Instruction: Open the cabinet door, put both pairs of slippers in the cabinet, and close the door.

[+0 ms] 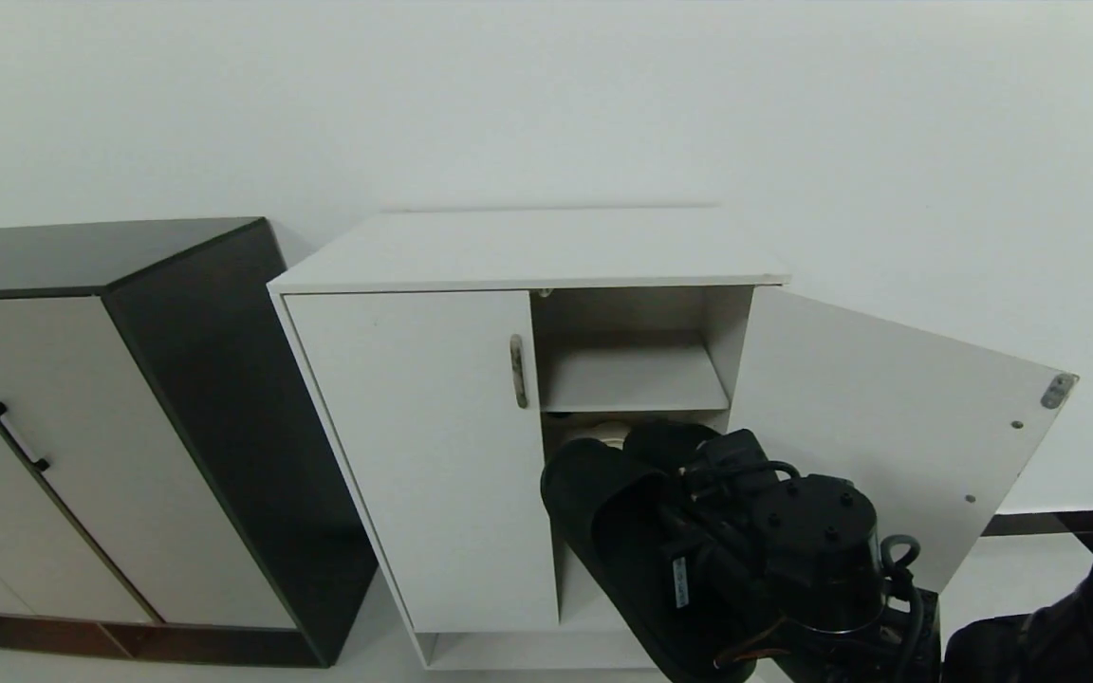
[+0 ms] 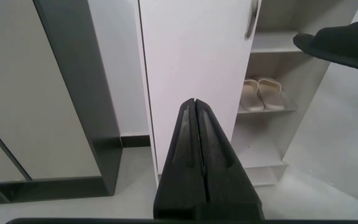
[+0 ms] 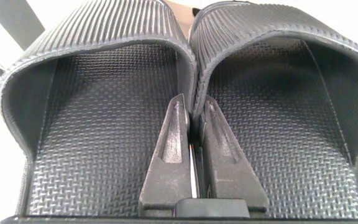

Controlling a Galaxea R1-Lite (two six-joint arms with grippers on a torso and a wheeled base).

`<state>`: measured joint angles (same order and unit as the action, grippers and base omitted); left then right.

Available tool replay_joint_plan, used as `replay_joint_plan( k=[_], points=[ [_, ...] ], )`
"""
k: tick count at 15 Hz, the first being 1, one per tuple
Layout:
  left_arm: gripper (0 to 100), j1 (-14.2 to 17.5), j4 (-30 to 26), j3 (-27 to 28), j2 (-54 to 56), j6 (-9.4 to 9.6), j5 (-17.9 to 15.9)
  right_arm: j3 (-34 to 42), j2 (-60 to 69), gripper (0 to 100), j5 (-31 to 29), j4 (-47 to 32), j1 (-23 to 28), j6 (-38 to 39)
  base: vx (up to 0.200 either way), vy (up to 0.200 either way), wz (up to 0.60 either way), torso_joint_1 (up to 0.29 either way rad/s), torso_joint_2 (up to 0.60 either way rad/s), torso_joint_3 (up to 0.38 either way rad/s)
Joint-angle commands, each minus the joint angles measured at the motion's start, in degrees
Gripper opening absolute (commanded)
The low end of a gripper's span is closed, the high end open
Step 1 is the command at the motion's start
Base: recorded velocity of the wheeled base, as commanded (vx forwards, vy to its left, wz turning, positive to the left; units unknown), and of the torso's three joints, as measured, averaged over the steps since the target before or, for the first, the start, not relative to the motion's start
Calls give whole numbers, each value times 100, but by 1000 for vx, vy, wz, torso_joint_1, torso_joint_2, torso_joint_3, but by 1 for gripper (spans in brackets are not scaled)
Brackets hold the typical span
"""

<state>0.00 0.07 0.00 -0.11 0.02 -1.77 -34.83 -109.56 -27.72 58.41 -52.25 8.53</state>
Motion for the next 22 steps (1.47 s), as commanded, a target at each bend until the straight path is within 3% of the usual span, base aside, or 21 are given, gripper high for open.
replay_joint_plan(
  k=[1, 10, 13, 15, 16, 18, 20, 22],
  points=[
    [0, 0, 1, 0, 2, 6, 1, 2, -66, 0, -5, 4, -5, -10, 0, 0, 0, -163, 481, 330],
    [0, 0, 1, 0, 2, -2, 1, 29, -92, 0, -14, 180, -13, -141, 0, 0, 0, -105, 459, 350],
    [0, 0, 10, 0, 2, -2, 1, 64, -496, 0, -84, 1076, -13, -546, 0, 0, 0, -28, 388, 349],
    [0, 0, 1, 0, 2, -11, 10, -279, -576, 0, -664, 1006, -5, -845, 0, 0, 0, -12, 132, 117],
    [0, 0, 1, 0, 2, -2, 10, -780, -505, 0, -1104, 382, -5, -818, 0, 0, 0, -2, 51, 41],
    [0, 0, 1, 0, 2, -2, 1, -1307, -83, 0, -1350, -910, -13, -634, 0, 0, 0, 0, 0, 0],
    [0, 0, 1, 0, 2, -2, 10, -2019, 198, 0, -1570, -2255, -101, 245, 0, 0, 0, 0, 0, 0],
    [0, 0, 1, 0, 2, -2, 1, -2801, 215, 0, -2150, -3098, -101, 667, 0, 0, 0, 0, 0, 0]
  ],
)
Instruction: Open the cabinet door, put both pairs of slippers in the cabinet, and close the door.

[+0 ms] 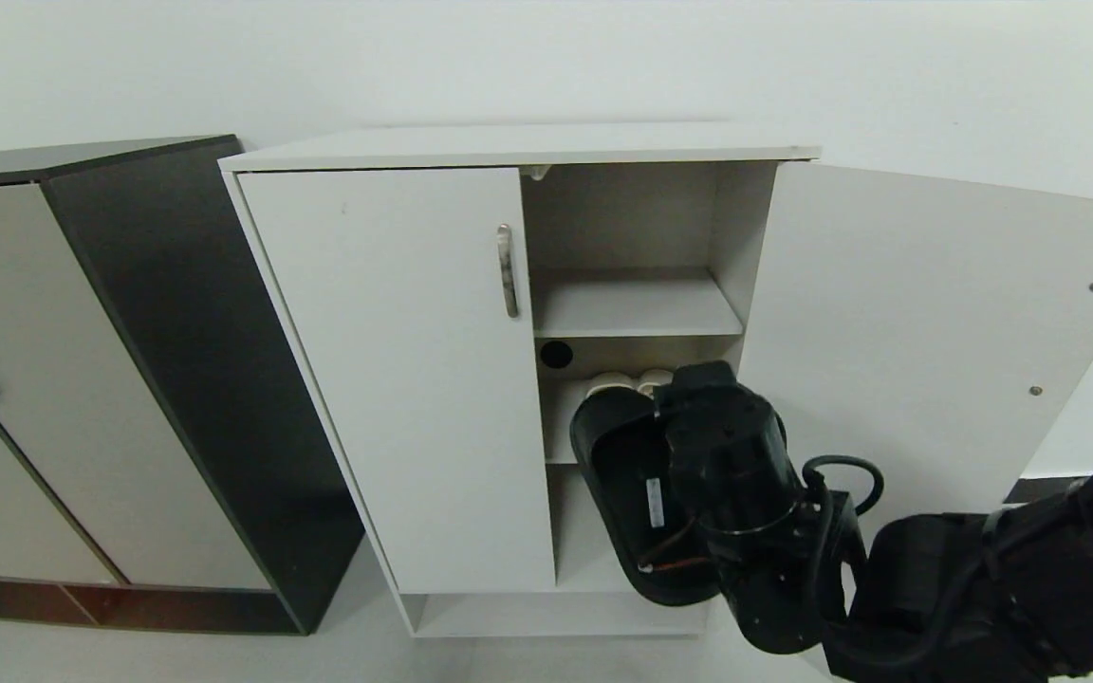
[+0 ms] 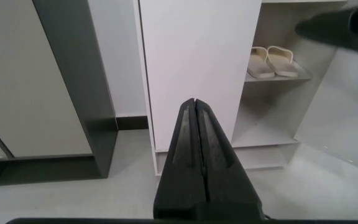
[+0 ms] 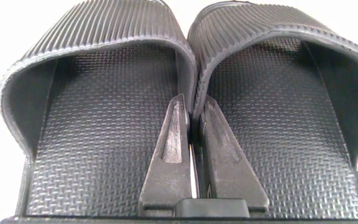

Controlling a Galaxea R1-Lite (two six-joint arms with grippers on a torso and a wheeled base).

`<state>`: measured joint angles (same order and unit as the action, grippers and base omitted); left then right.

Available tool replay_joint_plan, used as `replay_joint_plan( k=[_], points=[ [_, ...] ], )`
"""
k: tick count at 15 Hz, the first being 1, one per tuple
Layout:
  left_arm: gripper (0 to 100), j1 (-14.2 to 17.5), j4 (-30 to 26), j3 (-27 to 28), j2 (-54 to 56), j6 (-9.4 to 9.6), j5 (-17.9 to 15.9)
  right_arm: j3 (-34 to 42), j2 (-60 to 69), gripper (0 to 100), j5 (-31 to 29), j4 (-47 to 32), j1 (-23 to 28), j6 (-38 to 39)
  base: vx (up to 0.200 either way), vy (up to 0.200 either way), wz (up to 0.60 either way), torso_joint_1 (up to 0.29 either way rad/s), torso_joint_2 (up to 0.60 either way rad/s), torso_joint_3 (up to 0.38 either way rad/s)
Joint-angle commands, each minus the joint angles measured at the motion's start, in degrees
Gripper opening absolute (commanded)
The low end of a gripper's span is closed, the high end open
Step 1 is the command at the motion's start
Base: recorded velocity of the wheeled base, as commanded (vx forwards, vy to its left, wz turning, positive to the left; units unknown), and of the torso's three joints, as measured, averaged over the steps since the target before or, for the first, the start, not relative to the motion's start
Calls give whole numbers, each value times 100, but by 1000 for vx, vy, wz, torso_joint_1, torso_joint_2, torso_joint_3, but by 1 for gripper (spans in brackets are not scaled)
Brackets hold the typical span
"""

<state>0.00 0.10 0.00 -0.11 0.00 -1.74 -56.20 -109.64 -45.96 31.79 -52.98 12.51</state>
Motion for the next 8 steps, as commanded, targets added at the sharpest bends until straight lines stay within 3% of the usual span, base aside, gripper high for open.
replay_joint_plan(
  k=[1, 8],
  points=[
    [0, 0, -1, 0, 2, 0, -1, -858, 206, 0, -414, -560, -28, 270, 0, 0, 0, 0, 0, 0],
    [0, 0, -1, 0, 2, 9, -1, -1332, -75, 0, -458, -921, 104, 261, 0, 0, 0, 0, 0, 0]
  ],
)
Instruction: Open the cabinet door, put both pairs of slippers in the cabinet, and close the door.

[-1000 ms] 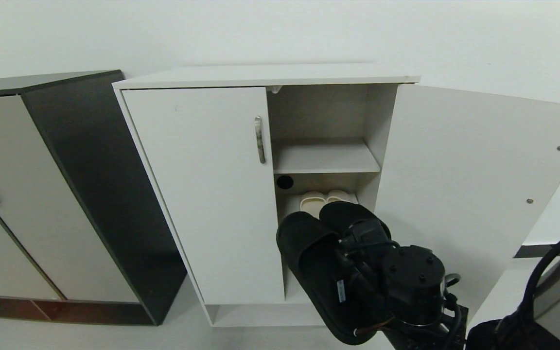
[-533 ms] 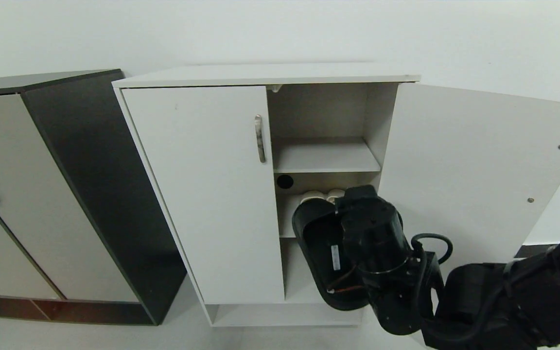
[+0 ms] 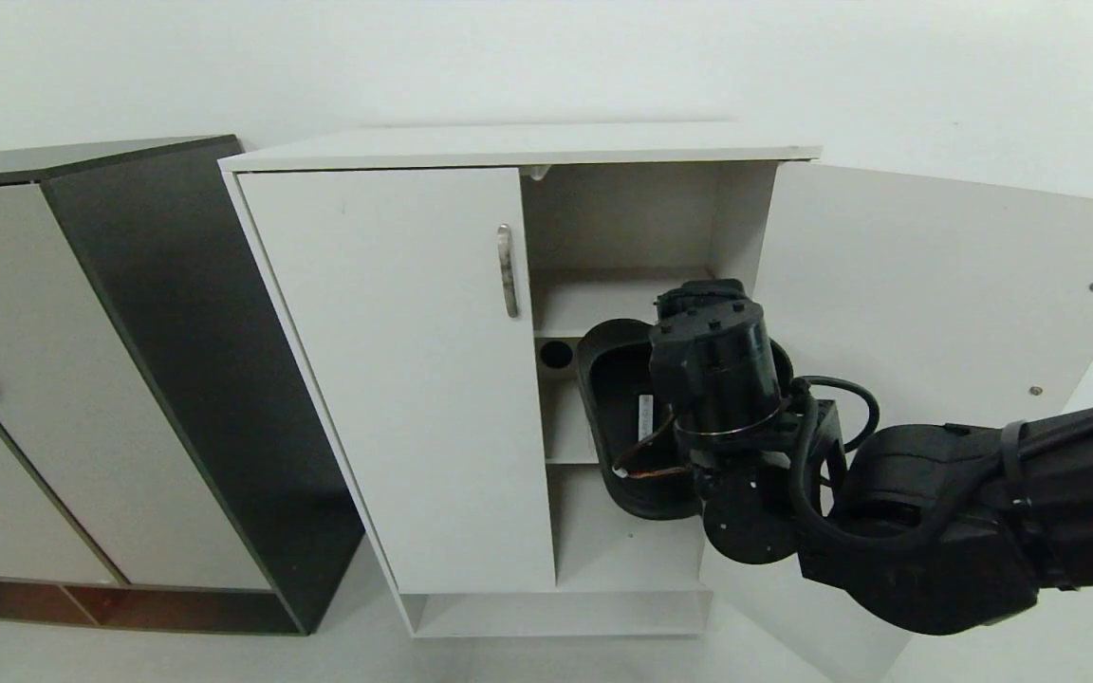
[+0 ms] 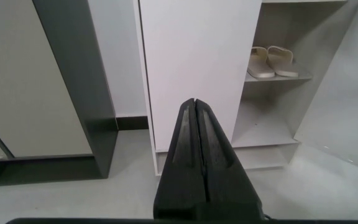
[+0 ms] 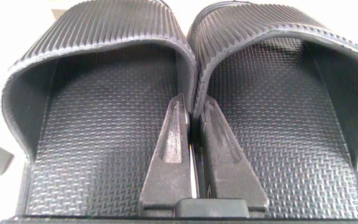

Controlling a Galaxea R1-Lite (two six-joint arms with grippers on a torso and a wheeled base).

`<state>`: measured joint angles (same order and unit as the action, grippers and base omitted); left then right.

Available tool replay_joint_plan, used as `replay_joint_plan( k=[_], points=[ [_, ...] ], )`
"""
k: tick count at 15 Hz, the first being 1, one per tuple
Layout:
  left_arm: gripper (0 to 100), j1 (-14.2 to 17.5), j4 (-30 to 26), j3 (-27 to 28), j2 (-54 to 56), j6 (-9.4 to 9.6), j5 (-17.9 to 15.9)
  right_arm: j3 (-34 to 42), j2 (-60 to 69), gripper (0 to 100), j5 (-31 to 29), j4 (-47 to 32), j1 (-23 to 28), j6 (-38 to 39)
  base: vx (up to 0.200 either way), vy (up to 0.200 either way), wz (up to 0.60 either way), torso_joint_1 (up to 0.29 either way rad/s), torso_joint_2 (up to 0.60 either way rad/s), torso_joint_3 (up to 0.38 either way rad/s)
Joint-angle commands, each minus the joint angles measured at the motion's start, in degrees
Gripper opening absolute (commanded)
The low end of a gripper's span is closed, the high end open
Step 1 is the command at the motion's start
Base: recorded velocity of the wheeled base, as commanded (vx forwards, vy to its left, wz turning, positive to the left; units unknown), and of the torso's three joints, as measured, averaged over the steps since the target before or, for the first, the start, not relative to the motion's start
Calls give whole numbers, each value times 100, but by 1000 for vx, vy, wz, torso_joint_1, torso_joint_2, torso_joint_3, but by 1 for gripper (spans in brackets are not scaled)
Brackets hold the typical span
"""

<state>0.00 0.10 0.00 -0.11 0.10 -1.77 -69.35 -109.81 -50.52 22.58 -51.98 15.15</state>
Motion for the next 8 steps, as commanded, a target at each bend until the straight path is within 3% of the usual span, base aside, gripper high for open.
replay_joint_plan(
  k=[1, 2, 8],
  points=[
    [0, 0, -1, 0, 2, -1, 1, -17, -93, 0, -2, 10, 4, 14, 0, 0, 0, 0, 0, 0],
    [0, 0, -1, 0, 2, -1, 1, -26, -111, 0, -2, 10, 13, 14, 0, 0, 0, 0, 0, 0],
    [0, 0, -1, 0, 2, -1, 1, -158, -119, 0, -2, 10, 92, 14, 200, 0, 0, 0, 3, 7]
  ],
)
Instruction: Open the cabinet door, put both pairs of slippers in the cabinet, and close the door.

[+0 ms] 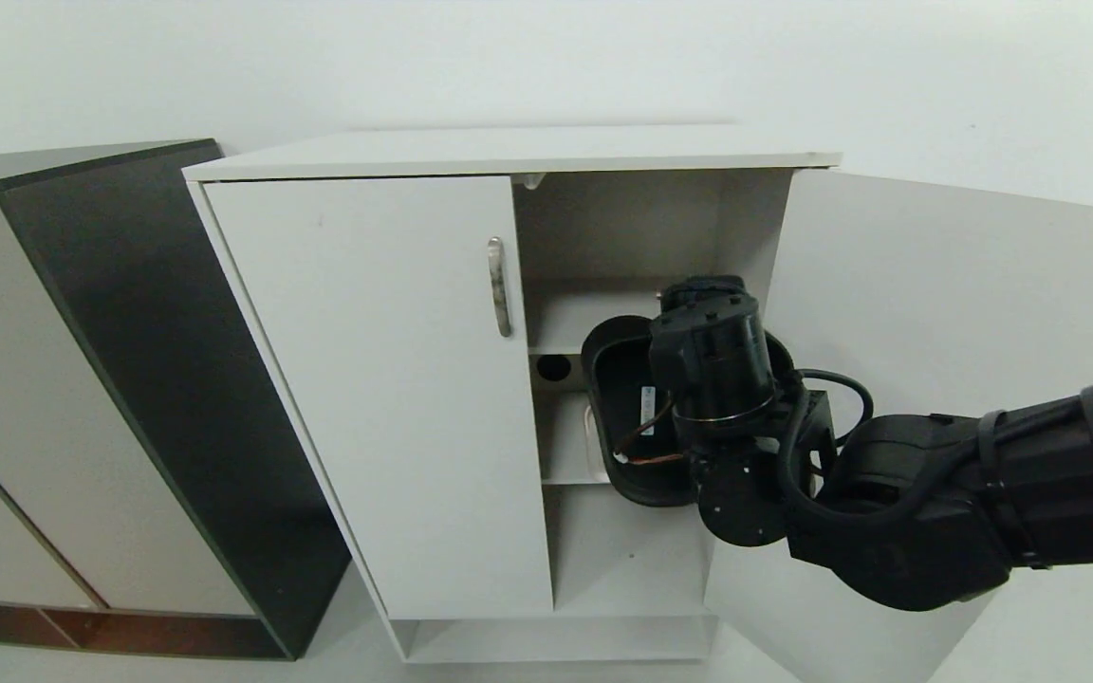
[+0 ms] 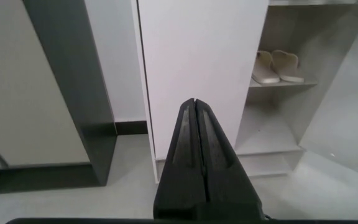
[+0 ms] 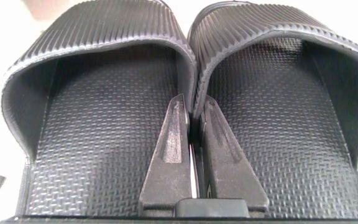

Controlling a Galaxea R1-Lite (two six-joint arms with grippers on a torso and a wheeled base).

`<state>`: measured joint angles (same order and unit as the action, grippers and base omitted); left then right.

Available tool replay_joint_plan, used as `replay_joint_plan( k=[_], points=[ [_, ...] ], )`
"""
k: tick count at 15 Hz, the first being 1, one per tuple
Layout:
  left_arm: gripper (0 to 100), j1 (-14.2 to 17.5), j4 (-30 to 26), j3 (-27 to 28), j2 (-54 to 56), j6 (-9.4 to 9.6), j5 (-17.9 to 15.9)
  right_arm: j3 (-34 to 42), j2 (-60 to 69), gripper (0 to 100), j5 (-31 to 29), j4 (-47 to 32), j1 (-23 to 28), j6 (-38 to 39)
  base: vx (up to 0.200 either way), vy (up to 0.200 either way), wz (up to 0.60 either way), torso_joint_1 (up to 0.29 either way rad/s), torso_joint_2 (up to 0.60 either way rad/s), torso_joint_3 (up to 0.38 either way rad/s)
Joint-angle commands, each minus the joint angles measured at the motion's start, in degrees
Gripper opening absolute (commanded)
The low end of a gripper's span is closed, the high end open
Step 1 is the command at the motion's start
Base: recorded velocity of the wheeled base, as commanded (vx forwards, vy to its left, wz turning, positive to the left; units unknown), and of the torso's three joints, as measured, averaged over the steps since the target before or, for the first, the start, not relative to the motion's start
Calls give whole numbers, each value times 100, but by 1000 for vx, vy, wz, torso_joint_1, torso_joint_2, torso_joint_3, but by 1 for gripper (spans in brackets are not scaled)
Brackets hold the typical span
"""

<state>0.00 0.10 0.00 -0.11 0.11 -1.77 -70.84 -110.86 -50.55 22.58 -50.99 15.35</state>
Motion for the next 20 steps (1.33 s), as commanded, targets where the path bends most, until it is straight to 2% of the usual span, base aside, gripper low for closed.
replay_joint_plan(
  k=[1, 9, 14, 17, 20],
  points=[
    [0, 0, -1, 0, 2, 7, 1, -18, -14, 0, 2, 10, -7, -5, 200, 0, 0, 7, 2, 7],
    [0, 0, -1, 0, 2, -2, 1, -9, -173, 0, 2, 1, -25, 12, 200, 0, 0, 2, 1, 3],
    [0, 0, 8, 0, 2, -2, 1, -211, -340, 0, 54, -25, 90, -23, 0, 0, 0, 0, 0, 0],
    [0, 0, -1, 0, 2, -2, 1, -624, -524, 0, 72, -298, 177, -32, 0, 0, 0, 0, 0, 0],
    [0, 0, -1, 0, 2, -2, 1, -1459, -999, 0, 72, -658, 380, -32, 0, 0, 0, 0, 0, 0]
  ],
)
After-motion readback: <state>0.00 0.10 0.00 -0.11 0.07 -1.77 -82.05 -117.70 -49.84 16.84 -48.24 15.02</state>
